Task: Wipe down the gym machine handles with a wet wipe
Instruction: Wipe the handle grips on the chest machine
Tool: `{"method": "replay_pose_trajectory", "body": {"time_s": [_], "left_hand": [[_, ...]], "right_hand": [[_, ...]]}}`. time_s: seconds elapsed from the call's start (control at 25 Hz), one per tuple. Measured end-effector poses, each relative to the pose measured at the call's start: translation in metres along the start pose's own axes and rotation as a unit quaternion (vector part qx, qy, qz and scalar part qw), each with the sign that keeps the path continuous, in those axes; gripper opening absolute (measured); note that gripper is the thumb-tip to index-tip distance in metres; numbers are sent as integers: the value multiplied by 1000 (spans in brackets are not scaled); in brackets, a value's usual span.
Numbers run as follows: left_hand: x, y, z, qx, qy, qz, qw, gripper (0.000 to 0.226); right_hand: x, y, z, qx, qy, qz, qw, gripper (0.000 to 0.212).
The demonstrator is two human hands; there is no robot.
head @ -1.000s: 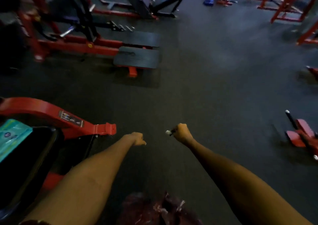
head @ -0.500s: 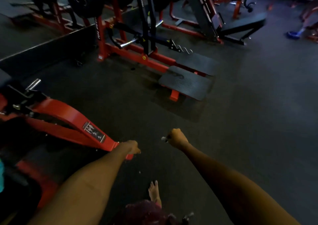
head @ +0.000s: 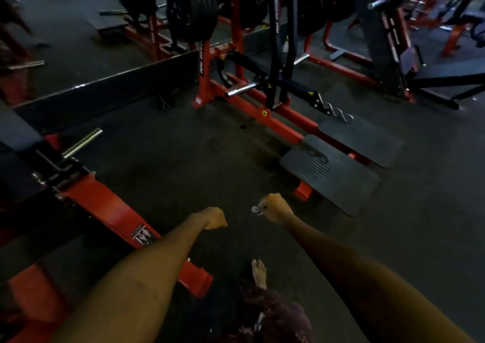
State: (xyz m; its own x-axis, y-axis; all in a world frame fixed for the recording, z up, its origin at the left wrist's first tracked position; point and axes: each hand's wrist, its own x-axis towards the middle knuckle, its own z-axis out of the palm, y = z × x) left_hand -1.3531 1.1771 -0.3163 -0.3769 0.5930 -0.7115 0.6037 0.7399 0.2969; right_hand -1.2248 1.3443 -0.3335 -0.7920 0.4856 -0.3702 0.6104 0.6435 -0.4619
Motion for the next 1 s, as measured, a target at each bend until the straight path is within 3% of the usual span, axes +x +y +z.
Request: {"method": "replay_pose_trajectory", "body": {"time_s": [0.2, 0.36, 0.56, 0.8, 1.0], "left_hand": [[67, -19, -88, -86, 25, -93, 992, 34], [90, -44, -144, -171, 88, -151, 970, 32], [116, -107, -177, -193, 86, -235, 949, 30], [149, -198, -263, -216, 155, -287, 920, 31], [137, -271, -329, -251, 246, -340, 872, 31]], "right_hand": [[157, -36, -61, -104, -65, -89, 988, 17], [255, -94, -89, -106, -110, -161, 975, 28], [334, -178, -63, -180, -188, -310, 914, 18], [435, -301, -53, -186, -209, -425, 861, 16], [503, -421, -52, -103, -205, -452, 862, 13]]}}
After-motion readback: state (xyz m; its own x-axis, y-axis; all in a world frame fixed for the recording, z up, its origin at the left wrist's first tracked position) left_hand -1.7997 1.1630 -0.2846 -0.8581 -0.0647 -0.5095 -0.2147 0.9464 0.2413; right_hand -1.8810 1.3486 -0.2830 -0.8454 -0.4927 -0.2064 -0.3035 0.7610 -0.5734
